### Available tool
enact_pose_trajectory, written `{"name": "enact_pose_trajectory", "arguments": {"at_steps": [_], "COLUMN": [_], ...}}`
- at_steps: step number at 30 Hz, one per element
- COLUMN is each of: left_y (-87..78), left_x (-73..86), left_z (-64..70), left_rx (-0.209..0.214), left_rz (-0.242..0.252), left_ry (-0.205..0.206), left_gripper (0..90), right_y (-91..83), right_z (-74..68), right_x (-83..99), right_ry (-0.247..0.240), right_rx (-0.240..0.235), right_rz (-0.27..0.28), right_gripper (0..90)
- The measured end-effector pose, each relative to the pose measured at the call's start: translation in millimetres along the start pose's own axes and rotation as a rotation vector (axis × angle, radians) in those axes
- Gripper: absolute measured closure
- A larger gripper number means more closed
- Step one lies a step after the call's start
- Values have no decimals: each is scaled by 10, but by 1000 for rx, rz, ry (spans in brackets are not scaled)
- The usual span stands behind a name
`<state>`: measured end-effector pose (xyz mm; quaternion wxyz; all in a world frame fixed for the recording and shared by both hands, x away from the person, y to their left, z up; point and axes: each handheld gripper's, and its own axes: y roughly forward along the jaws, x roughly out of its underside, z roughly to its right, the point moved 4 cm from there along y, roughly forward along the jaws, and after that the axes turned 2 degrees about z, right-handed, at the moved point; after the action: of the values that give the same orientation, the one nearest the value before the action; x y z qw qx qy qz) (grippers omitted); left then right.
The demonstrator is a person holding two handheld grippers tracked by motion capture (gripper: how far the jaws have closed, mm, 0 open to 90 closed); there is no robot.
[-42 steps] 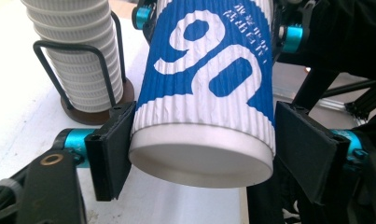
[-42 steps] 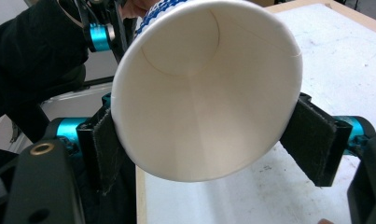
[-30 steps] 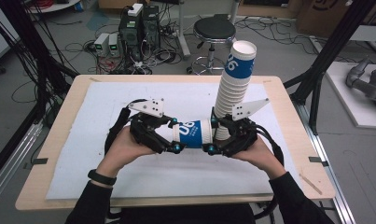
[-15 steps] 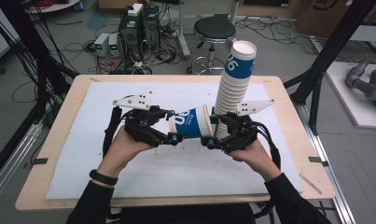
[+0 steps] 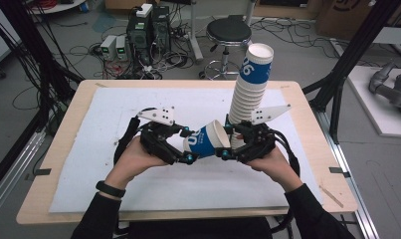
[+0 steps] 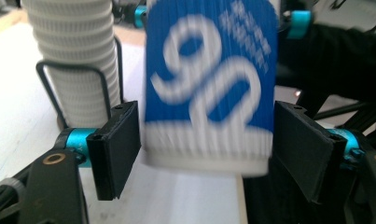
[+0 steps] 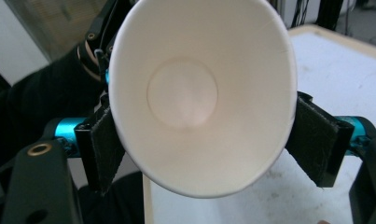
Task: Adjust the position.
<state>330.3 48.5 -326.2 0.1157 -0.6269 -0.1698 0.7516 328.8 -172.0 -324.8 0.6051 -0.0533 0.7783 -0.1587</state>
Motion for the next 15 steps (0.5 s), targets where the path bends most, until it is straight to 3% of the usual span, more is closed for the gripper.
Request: {"name": "enact_pose_trajectory", "arguments": {"at_steps": [8, 15], "left_y": [124, 158], "left_x": [46, 52], "left_z": [11, 7], "left_rx": [14, 2], "left_rz": [-86, -96], "left_ry": [0, -3], "left_gripper": [249, 247], "right_y": [88, 59], "right_z": [5, 6], "right_x": [59, 34], "right_ry": [-1, -3], "right_rx": [11, 11], "right_rz": [-83, -43], "right_gripper": [236, 241]}}
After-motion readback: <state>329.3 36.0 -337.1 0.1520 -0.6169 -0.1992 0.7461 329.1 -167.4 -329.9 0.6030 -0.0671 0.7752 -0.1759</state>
